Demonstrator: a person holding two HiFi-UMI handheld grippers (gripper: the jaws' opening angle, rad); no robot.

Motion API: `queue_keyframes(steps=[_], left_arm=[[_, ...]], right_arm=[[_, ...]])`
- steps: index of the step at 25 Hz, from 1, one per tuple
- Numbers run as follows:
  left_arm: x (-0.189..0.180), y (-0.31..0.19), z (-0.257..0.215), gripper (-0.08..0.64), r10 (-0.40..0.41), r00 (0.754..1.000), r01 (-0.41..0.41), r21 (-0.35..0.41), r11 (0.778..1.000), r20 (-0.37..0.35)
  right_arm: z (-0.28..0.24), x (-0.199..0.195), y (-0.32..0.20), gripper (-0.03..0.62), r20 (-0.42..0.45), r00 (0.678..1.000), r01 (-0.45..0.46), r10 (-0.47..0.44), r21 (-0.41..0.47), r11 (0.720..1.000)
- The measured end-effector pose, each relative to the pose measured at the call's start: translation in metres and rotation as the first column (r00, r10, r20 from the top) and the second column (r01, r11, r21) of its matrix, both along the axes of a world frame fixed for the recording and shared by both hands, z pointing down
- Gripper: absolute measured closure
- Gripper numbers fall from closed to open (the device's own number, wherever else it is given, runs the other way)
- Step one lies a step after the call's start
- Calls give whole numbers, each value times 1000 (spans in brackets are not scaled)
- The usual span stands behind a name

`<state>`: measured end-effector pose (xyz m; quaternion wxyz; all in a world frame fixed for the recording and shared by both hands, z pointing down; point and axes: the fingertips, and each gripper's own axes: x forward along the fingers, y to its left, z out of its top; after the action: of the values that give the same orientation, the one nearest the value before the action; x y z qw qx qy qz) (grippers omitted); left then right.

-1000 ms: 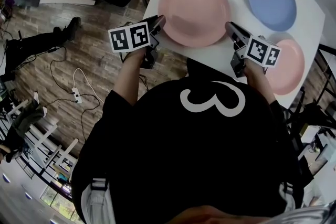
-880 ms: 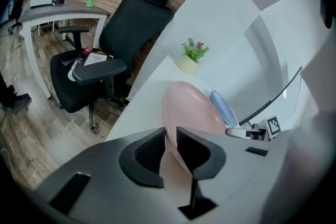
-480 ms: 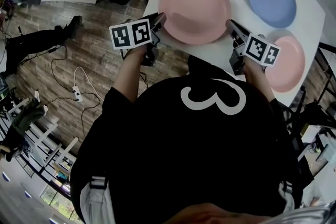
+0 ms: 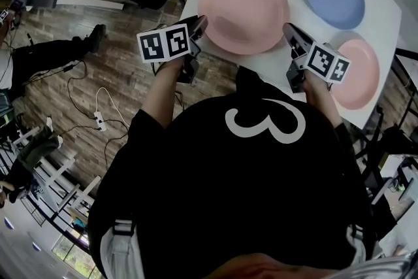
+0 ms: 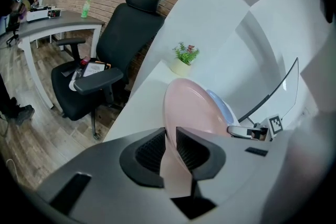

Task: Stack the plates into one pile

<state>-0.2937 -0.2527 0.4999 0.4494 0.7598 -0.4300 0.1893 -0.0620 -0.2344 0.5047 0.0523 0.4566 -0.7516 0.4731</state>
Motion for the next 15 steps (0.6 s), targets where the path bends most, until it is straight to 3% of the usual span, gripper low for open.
queue_keyframes(steps=[15], left_arm=[[9,45,-45,483,41,998,-45,107,993,39]], right_arm=[[-37,9,52,540,14,999,-46,45,86,995]])
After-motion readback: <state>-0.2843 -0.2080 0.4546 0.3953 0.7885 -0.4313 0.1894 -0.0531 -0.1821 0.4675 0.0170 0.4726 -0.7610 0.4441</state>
